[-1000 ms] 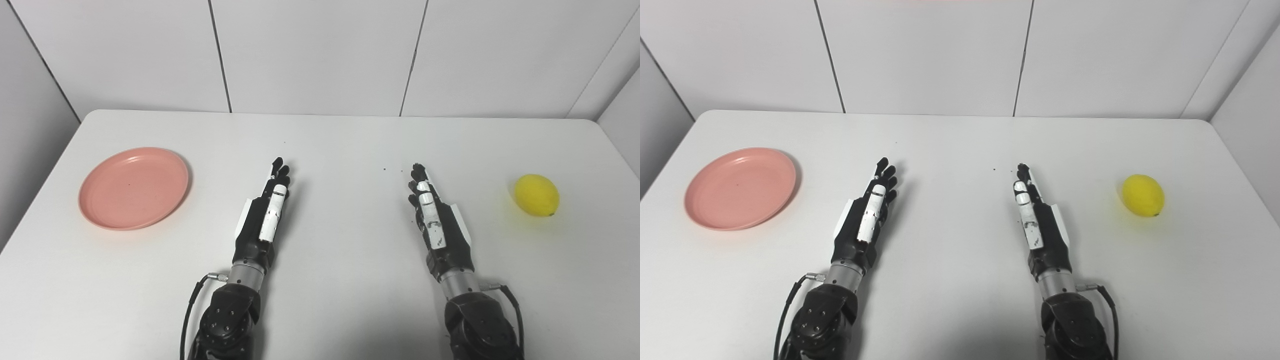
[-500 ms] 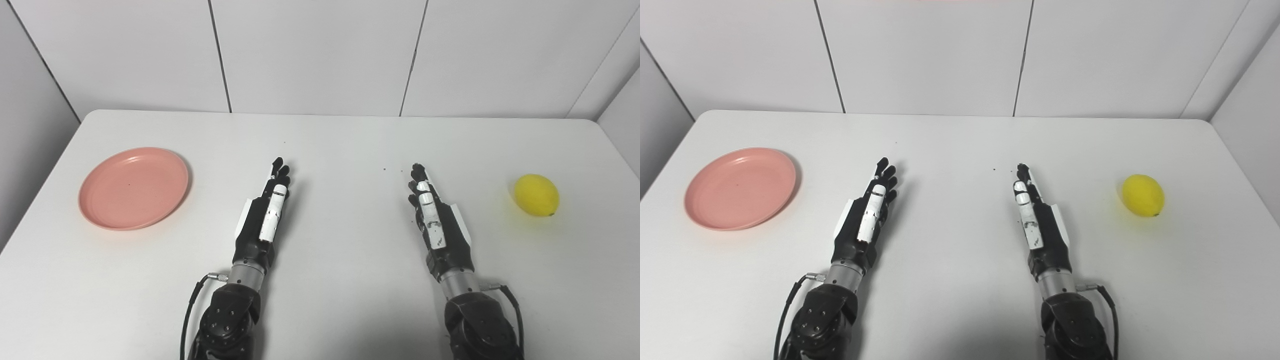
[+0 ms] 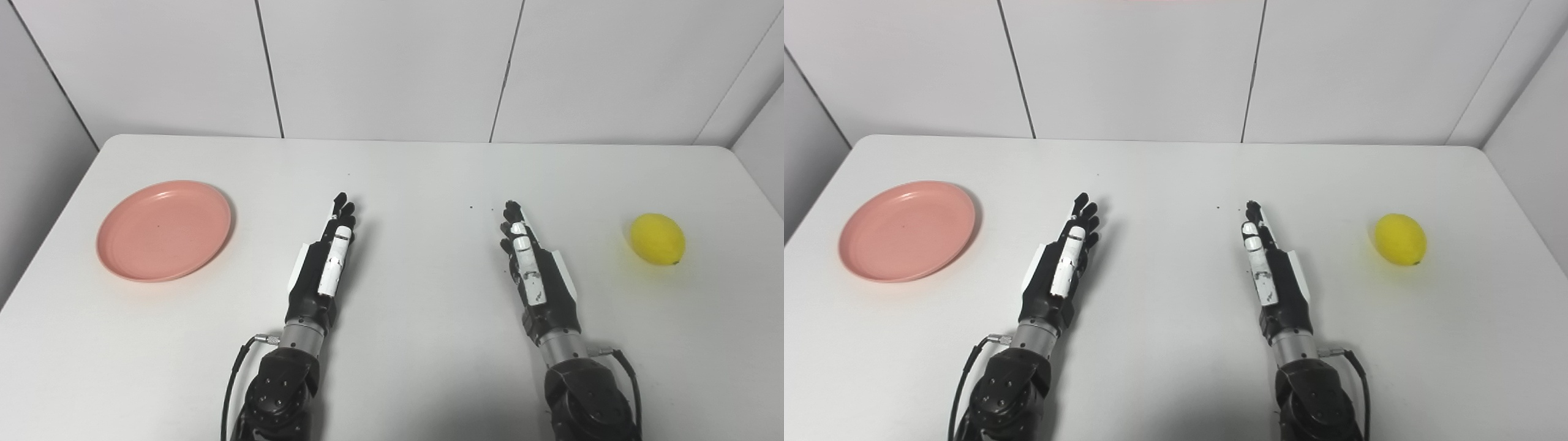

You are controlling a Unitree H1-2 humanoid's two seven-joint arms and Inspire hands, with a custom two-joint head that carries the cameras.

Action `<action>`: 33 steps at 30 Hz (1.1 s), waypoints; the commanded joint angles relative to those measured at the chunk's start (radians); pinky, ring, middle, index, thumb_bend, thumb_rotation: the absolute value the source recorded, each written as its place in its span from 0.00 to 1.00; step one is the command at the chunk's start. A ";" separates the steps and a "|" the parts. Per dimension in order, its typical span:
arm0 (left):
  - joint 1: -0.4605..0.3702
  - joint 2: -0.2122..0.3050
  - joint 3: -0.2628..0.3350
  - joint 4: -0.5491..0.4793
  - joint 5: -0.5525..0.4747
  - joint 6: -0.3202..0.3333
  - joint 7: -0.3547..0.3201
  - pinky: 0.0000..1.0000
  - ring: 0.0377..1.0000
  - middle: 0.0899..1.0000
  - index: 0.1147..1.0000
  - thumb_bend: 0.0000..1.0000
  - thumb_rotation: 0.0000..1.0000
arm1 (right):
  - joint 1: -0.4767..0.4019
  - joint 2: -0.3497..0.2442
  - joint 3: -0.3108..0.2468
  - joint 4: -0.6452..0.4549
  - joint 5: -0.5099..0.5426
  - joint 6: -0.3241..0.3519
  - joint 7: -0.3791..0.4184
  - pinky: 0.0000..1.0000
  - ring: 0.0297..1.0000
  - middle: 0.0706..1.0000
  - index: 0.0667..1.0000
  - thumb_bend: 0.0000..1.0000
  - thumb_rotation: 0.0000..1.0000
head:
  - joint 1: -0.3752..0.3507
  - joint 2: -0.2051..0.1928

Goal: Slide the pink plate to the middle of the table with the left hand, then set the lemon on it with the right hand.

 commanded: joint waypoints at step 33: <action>-0.022 -0.097 -0.027 0.143 0.090 -0.276 0.131 0.99 0.97 0.95 0.92 0.39 1.00 | 0.009 -0.088 -0.052 0.090 0.083 -0.170 0.078 1.00 1.00 1.00 1.00 0.38 1.00 | 0.282 -0.182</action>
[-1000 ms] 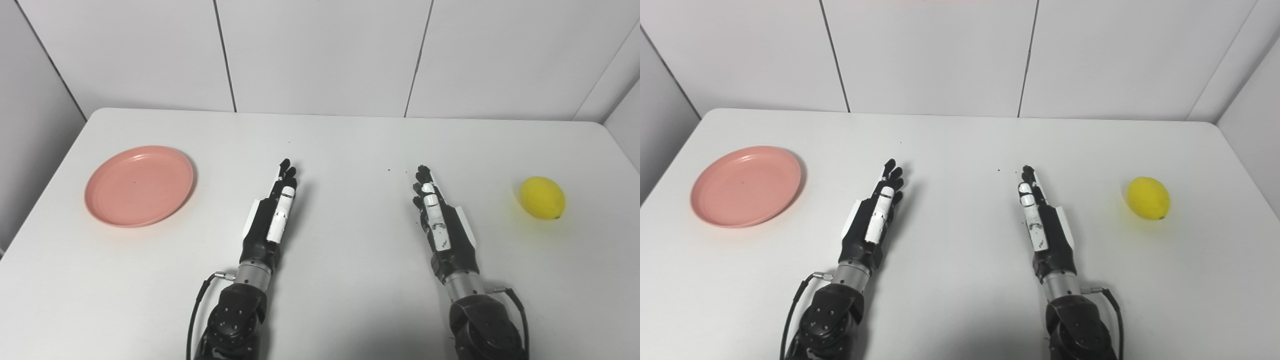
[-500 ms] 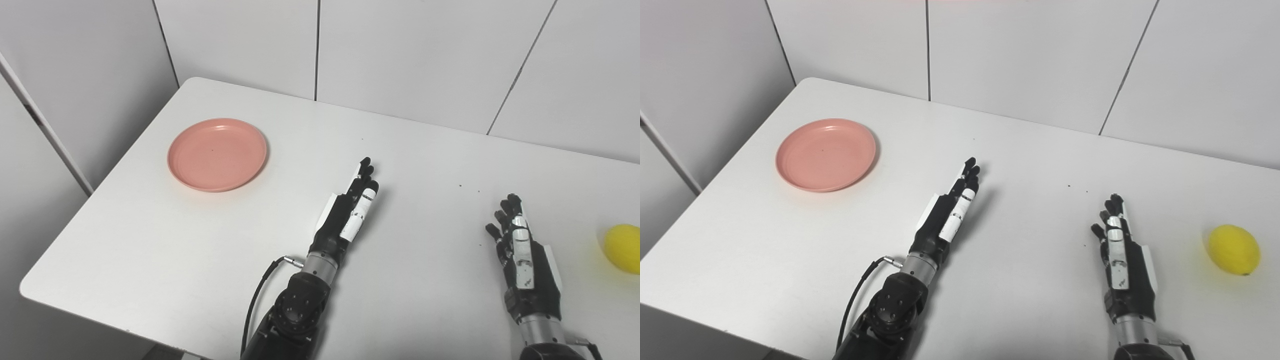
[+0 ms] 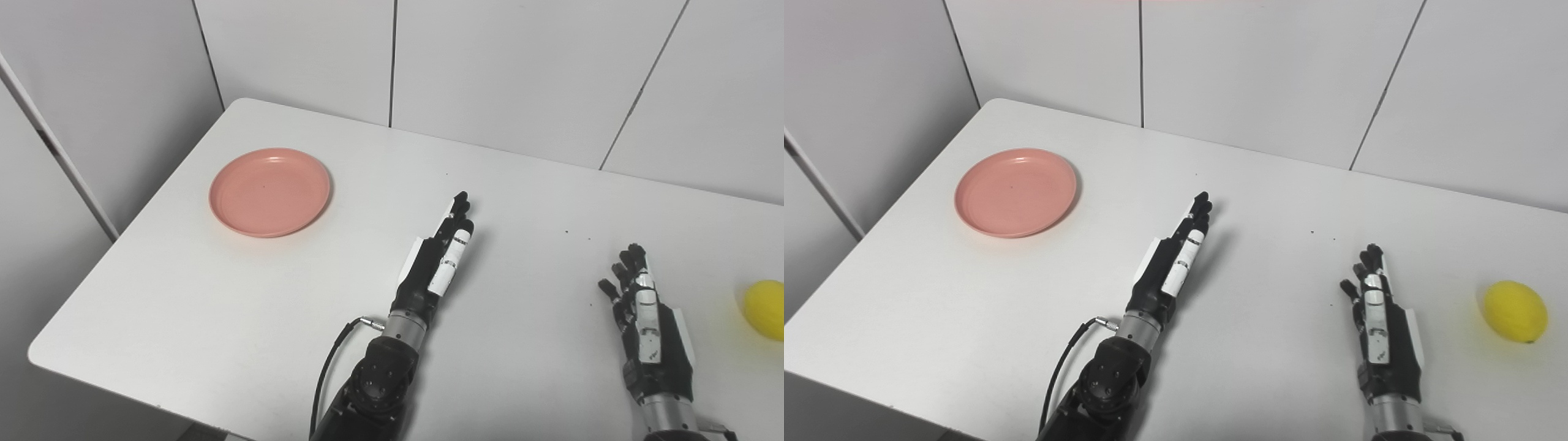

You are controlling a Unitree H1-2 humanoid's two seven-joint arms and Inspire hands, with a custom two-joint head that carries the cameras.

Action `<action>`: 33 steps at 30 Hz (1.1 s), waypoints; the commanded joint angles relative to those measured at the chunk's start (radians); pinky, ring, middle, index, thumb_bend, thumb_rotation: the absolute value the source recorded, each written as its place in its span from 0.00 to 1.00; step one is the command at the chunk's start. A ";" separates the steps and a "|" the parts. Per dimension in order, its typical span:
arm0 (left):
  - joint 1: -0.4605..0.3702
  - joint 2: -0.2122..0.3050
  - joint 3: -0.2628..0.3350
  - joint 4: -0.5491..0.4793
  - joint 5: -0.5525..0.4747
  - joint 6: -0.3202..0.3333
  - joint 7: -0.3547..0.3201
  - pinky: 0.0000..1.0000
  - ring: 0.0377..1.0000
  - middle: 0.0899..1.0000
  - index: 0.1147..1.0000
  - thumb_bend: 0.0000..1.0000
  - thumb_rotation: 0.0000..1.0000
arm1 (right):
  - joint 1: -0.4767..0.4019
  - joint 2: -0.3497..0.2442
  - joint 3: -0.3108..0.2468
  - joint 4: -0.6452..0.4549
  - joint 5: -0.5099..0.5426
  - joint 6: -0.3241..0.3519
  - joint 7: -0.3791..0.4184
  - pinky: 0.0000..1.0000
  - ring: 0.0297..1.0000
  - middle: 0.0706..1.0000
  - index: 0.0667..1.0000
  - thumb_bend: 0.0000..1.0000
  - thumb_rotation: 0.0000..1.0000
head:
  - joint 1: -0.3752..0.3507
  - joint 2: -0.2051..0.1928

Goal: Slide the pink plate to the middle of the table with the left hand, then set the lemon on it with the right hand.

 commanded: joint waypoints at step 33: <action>-0.302 0.124 0.341 -0.103 0.009 -0.044 0.186 0.69 0.69 0.67 0.63 0.42 1.00 | 0.011 0.001 -0.002 -0.005 -0.009 -0.044 -0.006 1.00 1.00 1.00 0.99 0.34 1.00 | 0.009 -0.042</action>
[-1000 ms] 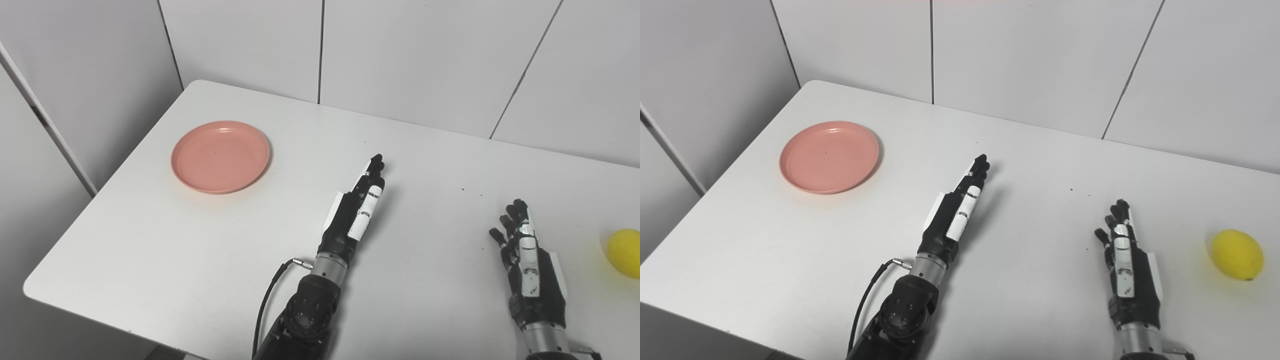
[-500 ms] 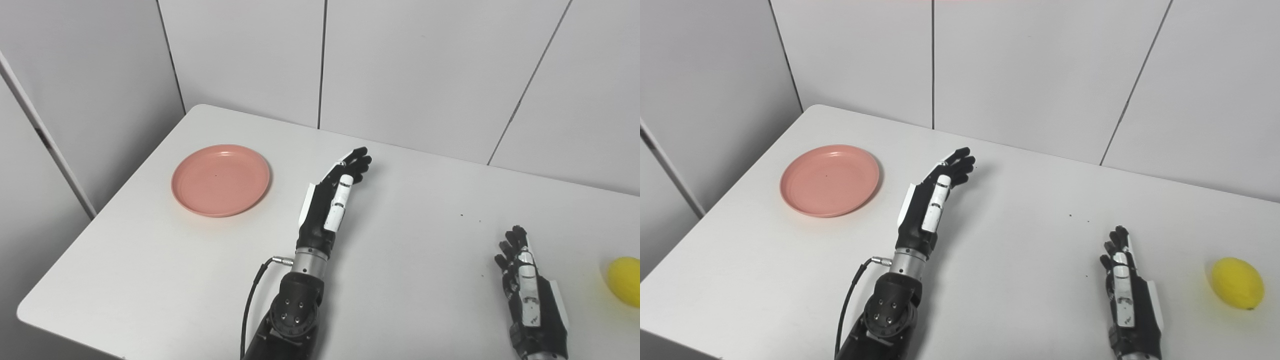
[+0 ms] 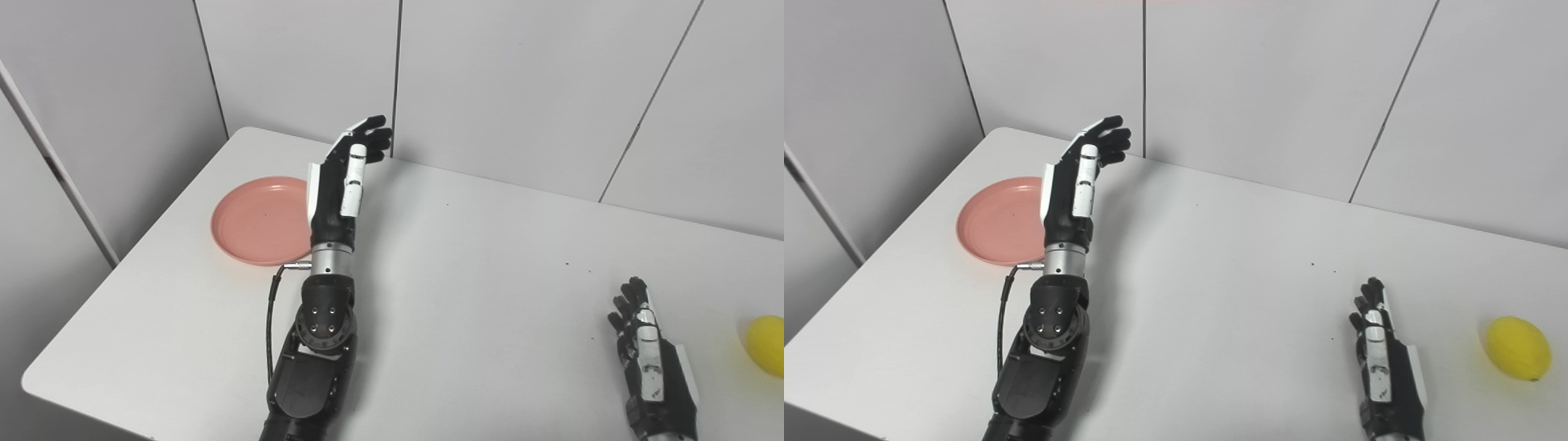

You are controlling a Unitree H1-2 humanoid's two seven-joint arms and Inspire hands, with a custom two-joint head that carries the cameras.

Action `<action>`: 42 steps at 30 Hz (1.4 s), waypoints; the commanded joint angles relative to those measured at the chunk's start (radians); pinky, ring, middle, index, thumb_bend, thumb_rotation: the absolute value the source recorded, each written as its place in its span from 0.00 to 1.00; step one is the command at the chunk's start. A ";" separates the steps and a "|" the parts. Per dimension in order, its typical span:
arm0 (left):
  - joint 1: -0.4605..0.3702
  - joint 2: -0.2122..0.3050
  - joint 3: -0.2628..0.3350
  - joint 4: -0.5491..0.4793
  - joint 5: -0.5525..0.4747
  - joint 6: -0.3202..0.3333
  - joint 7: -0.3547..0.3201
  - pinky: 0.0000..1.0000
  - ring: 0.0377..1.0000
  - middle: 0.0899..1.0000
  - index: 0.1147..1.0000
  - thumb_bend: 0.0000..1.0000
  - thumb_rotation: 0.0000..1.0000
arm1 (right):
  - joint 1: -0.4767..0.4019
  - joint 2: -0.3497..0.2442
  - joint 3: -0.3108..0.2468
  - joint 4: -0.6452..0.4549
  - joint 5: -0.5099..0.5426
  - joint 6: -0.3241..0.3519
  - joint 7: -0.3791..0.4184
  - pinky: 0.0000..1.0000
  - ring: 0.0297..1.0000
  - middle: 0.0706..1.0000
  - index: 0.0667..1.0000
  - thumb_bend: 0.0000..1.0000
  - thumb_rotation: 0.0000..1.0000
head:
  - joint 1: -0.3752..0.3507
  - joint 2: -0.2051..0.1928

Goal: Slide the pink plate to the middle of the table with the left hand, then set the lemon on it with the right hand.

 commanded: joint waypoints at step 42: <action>-0.009 0.351 0.174 0.018 -0.030 0.092 0.032 0.69 0.68 0.66 0.64 0.44 1.00 | 0.009 -0.005 -0.014 -0.060 0.013 0.043 -0.008 1.00 1.00 1.00 1.00 0.31 1.00 | 0.075 -0.010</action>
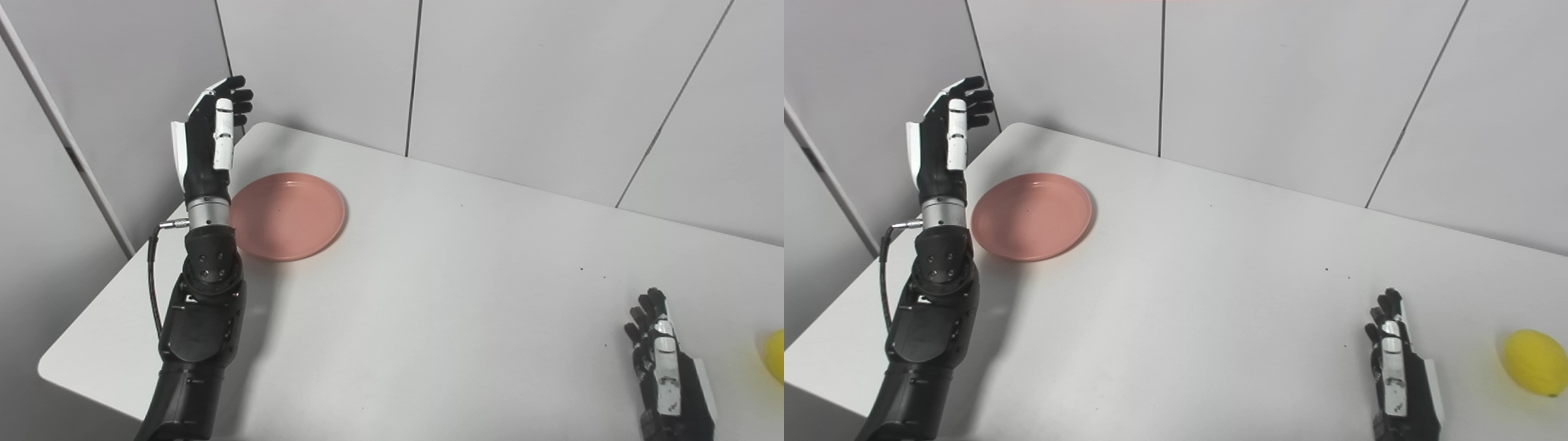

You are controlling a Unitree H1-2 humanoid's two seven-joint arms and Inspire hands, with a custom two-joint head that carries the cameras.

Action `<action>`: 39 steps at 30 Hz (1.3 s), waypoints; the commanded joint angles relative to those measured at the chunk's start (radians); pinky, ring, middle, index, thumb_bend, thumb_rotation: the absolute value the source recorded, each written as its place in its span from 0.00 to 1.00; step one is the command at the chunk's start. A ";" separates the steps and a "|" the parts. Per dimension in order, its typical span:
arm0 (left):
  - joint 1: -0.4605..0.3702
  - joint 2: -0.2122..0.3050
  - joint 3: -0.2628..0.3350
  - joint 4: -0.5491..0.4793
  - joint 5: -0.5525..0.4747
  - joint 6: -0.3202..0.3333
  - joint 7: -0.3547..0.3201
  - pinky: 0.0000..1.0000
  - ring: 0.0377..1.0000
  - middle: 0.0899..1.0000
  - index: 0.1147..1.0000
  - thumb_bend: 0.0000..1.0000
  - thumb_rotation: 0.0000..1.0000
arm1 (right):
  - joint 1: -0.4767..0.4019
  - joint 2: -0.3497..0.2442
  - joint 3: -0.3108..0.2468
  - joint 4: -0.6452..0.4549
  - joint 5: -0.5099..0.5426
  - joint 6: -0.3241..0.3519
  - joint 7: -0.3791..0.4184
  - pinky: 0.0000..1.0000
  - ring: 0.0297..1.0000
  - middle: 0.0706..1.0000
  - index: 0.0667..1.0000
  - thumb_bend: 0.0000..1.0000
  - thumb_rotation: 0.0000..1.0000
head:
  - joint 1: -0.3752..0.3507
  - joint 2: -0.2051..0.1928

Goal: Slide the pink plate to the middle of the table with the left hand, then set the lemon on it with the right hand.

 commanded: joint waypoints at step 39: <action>-0.024 0.008 0.001 0.223 0.011 -0.008 0.071 0.79 0.75 0.71 0.68 0.35 1.00 | -0.015 -0.040 -0.041 -0.011 0.034 0.026 0.003 1.00 1.00 1.00 0.99 0.33 1.00 | 0.142 -0.032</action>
